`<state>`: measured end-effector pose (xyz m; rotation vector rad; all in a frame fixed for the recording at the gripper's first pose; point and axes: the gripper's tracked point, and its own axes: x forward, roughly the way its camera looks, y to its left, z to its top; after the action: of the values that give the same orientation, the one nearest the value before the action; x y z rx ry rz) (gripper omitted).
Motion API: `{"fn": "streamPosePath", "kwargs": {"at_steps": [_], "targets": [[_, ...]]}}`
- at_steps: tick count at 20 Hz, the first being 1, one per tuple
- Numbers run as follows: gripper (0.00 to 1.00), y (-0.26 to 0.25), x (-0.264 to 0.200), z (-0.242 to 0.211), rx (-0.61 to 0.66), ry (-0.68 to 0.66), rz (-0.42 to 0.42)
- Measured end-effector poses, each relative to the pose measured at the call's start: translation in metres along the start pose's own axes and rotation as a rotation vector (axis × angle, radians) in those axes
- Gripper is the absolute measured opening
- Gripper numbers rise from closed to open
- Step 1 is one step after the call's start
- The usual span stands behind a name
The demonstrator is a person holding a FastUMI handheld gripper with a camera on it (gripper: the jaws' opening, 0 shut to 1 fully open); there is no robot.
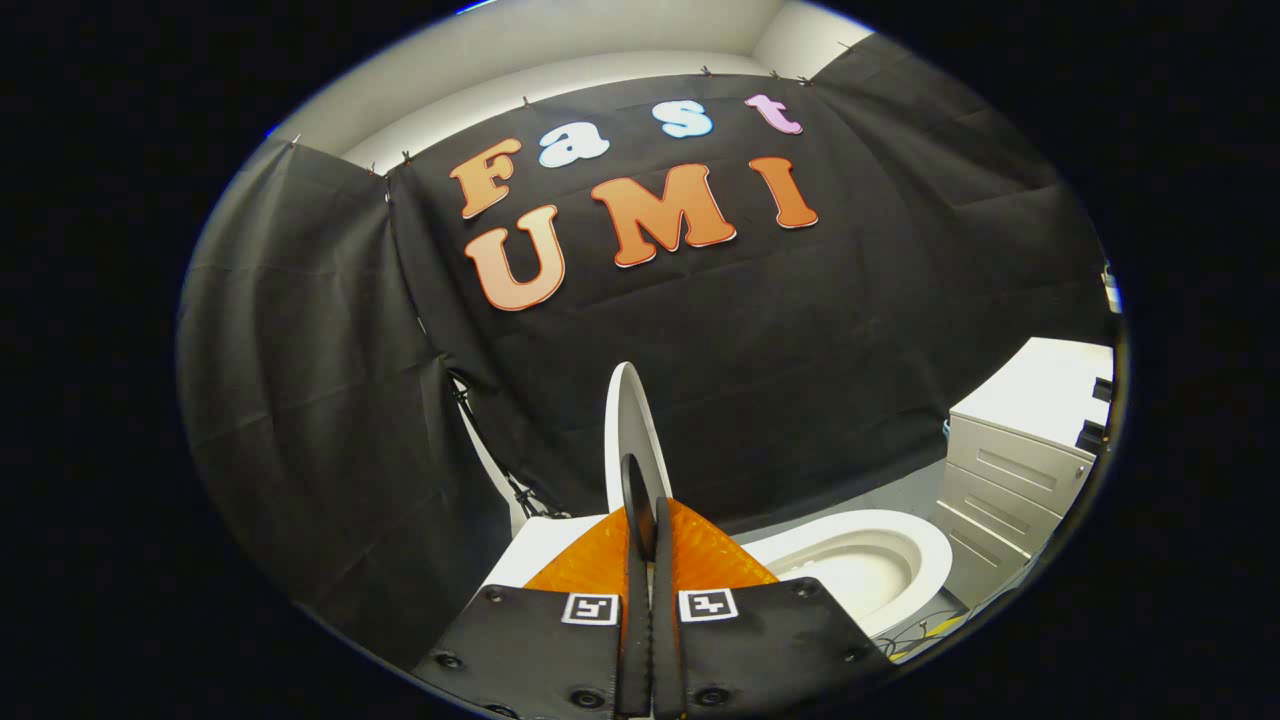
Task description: Open the toilet lid.
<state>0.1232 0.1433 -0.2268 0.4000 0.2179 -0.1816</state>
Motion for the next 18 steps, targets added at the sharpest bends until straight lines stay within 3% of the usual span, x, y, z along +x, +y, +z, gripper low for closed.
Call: {"fn": "streamPosePath", "kwargs": {"at_steps": [18], "targets": [[0.08,0.090,0.003,-0.037,-0.163,0.046,0.079]]}}
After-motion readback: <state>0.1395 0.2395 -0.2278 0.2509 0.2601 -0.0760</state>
